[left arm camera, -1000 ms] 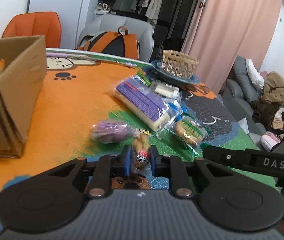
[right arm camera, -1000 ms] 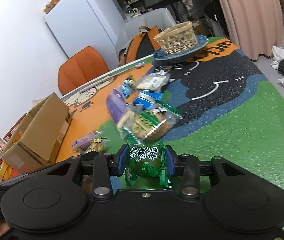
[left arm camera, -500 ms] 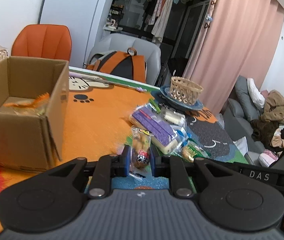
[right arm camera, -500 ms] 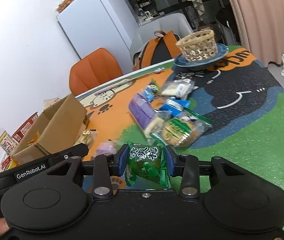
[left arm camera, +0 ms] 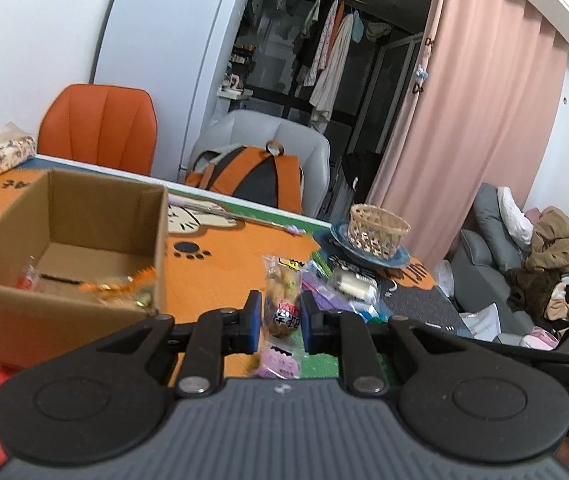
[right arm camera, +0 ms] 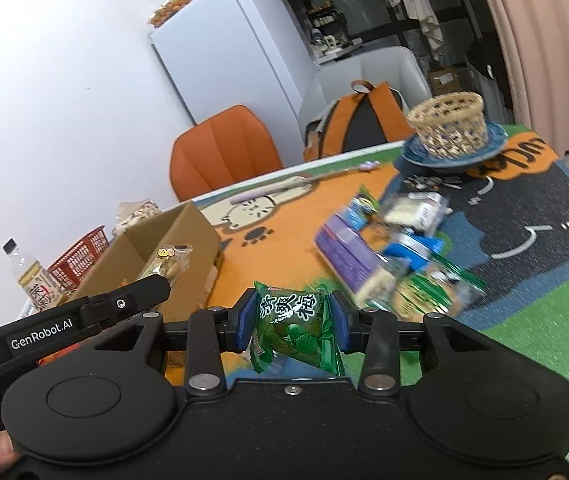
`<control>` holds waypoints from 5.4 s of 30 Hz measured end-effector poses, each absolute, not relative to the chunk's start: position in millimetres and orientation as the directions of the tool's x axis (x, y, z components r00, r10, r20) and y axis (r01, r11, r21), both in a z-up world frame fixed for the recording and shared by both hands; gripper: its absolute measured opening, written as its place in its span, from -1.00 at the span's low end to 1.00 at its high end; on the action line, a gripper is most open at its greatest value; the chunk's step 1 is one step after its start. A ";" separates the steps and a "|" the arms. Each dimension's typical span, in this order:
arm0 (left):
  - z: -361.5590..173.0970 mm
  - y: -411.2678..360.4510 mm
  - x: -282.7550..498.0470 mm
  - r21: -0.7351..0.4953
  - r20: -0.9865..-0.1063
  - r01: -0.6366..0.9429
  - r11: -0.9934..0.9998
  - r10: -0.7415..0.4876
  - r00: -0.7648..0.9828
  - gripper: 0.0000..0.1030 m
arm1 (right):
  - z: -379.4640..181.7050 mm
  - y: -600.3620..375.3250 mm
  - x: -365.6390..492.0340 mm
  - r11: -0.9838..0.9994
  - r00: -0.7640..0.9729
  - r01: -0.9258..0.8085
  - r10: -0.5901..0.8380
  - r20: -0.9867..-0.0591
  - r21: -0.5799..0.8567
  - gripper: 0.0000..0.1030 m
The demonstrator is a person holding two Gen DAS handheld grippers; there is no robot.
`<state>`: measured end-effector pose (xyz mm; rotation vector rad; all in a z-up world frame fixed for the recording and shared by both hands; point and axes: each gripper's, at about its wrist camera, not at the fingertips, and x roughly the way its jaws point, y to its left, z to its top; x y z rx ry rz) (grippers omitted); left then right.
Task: Organize snacks
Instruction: 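Carry the green candy packet with the right tool while the left tool carries the bread-stick packet over the box, then open the right tool dropping the green candy packet into the box while the left tool releases the bread-stick packet, then withdraw both tools from the box toward the snack pile, then grasp the pink packet with the left tool while the right tool grasps the green cracker packet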
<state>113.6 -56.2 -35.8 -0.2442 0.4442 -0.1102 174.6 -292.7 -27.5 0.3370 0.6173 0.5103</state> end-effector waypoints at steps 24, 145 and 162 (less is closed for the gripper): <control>-12.5 14.8 105.2 -0.288 -0.363 -0.066 0.955 -0.045 0.931 -0.64 | 14.9 -209.1 183.5 0.776 0.666 -0.493 0.628 -0.403 0.394 -0.25; -61.4 -55.2 111.6 -0.325 -0.521 -0.037 0.945 -0.146 0.841 0.69 | -36.4 -332.1 169.5 0.887 0.733 -0.231 0.429 -0.528 0.400 0.99; -90.8 -75.9 143.5 -0.296 -0.560 -0.016 0.955 -0.160 0.813 0.57 | -63.3 -345.2 190.8 0.879 0.705 -0.203 0.436 -0.559 0.431 0.63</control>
